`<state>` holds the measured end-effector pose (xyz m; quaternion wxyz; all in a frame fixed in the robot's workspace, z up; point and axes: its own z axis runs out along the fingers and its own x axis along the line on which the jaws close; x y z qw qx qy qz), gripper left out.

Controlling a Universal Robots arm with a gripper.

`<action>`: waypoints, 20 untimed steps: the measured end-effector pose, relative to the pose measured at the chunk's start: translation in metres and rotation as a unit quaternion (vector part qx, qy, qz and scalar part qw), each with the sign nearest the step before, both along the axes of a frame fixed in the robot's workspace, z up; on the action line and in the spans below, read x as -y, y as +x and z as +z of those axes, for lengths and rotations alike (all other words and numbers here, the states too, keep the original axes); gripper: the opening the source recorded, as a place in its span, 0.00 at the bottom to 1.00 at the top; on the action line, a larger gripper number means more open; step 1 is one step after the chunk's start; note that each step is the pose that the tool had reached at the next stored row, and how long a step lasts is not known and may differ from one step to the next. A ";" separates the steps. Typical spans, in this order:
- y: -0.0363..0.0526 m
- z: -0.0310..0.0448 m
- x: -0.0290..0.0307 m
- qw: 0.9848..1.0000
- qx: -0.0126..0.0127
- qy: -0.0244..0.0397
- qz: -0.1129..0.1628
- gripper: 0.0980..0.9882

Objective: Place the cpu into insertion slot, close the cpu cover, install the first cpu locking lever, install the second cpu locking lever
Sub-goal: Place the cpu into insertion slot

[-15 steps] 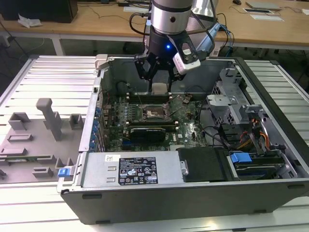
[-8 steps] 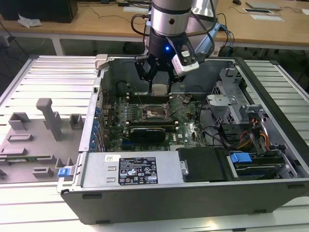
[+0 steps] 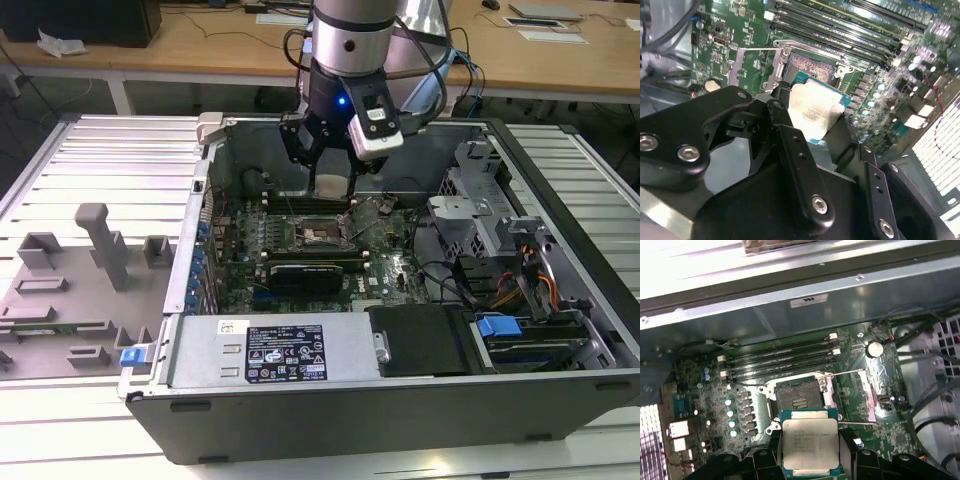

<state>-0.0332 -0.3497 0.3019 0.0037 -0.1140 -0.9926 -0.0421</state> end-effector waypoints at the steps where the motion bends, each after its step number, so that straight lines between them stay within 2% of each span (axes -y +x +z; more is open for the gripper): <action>1: 0.0000 -0.0003 0.0000 1.000 0.000 0.000 -0.014 0.50; 4: 0.0000 -0.0008 0.0000 0.999 0.000 0.000 -0.046 0.50; 6: 0.0000 -0.0013 0.0000 0.997 0.000 0.000 -0.079 0.50; 8: 0.0000 -0.0016 0.0000 0.995 0.000 0.000 -0.099 0.50; 10: 0.0000 -0.0020 0.0000 0.991 0.000 0.000 -0.131 0.50; 12: 0.0000 -0.0024 0.0000 0.989 0.000 0.000 -0.150 0.50; 13: 0.0000 -0.0027 0.0000 0.986 0.000 0.000 -0.166 0.50; 14: 0.0000 -0.0030 0.0000 0.985 0.000 0.000 -0.174 0.50; 17: 0.0000 -0.0039 0.0000 0.978 0.000 0.000 -0.207 0.50; 18: 0.0000 -0.0043 0.0000 0.975 0.000 0.000 -0.222 0.50; 20: 0.0000 -0.0047 0.0000 0.971 0.000 0.000 -0.239 0.50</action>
